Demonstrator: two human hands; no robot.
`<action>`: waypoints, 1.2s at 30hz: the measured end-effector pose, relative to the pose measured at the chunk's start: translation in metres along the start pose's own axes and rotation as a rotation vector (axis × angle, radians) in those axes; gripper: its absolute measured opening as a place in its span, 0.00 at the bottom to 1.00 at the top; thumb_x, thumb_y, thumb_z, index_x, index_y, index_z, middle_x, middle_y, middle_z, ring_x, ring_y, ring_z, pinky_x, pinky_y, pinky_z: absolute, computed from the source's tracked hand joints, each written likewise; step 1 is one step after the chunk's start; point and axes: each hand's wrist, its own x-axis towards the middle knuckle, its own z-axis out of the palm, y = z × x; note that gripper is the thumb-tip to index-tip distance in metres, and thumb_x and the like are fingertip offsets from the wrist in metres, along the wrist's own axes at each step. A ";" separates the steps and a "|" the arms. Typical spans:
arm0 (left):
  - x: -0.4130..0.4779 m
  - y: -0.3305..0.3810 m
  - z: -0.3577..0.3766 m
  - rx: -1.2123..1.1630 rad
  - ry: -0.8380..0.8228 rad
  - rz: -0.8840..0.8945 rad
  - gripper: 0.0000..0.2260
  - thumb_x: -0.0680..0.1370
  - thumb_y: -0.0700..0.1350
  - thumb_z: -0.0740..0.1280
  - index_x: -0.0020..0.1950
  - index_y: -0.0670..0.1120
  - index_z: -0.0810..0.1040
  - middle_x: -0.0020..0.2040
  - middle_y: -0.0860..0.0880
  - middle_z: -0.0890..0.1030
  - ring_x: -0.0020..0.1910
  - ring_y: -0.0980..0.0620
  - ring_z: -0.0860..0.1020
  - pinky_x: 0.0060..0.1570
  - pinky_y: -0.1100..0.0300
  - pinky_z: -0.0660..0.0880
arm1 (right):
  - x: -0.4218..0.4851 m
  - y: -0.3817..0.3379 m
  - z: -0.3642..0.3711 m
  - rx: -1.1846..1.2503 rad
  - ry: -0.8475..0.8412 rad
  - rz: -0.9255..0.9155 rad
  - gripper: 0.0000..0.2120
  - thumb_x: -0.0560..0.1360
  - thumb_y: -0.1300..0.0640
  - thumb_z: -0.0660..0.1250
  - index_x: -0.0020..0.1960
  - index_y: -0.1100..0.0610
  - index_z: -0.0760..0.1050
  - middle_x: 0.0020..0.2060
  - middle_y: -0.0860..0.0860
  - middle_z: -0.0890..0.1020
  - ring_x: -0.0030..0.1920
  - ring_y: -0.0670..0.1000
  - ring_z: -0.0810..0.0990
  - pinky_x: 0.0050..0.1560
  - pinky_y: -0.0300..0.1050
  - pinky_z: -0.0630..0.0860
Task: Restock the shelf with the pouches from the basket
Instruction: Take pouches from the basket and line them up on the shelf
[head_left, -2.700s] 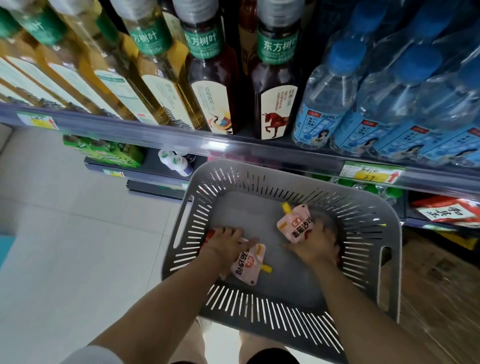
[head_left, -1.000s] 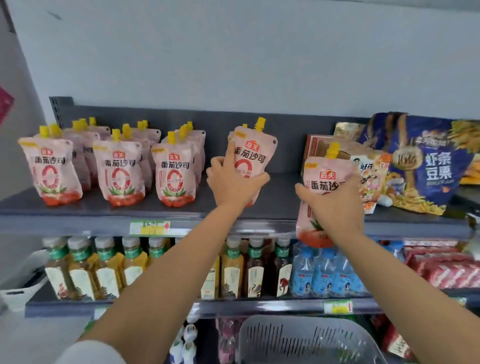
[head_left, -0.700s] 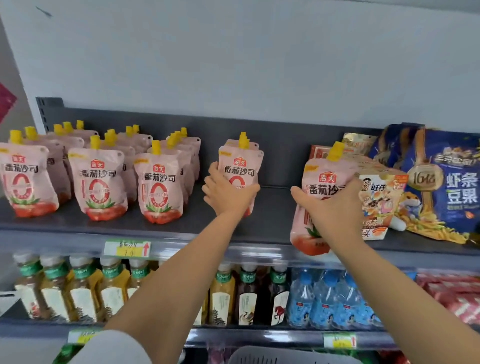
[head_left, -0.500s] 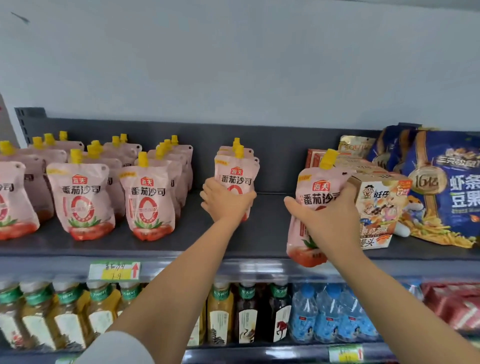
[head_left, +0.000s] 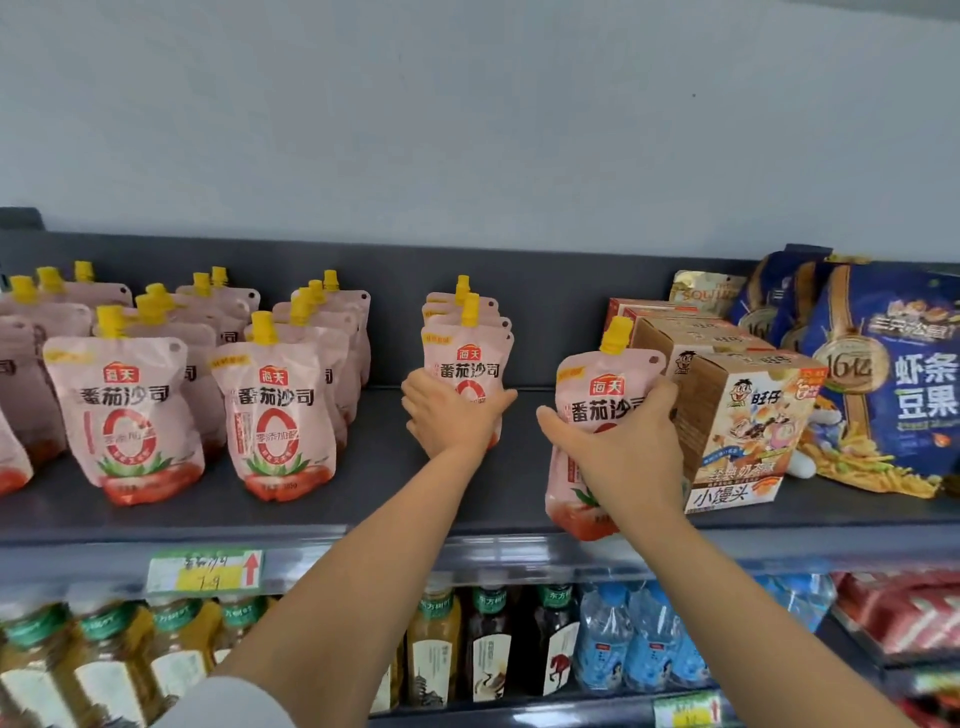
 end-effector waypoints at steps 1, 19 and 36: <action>-0.002 0.001 -0.001 0.023 0.010 -0.006 0.48 0.57 0.63 0.79 0.66 0.42 0.60 0.65 0.43 0.65 0.65 0.43 0.66 0.59 0.46 0.69 | 0.001 0.000 0.004 -0.010 0.002 -0.005 0.40 0.62 0.45 0.79 0.64 0.56 0.60 0.46 0.48 0.75 0.43 0.50 0.74 0.43 0.42 0.67; -0.012 -0.028 -0.071 -0.288 -0.388 0.452 0.19 0.71 0.44 0.72 0.59 0.49 0.70 0.54 0.52 0.75 0.48 0.53 0.75 0.45 0.65 0.73 | 0.006 0.020 0.053 0.098 -0.047 -0.015 0.53 0.51 0.38 0.81 0.65 0.59 0.59 0.55 0.52 0.75 0.56 0.53 0.77 0.50 0.47 0.77; 0.012 -0.050 -0.096 -0.097 -0.789 0.516 0.19 0.80 0.35 0.59 0.68 0.49 0.67 0.65 0.52 0.76 0.64 0.59 0.73 0.63 0.66 0.71 | 0.009 -0.004 0.102 0.175 -0.186 -0.124 0.38 0.66 0.49 0.79 0.60 0.49 0.53 0.53 0.47 0.75 0.52 0.49 0.79 0.52 0.51 0.80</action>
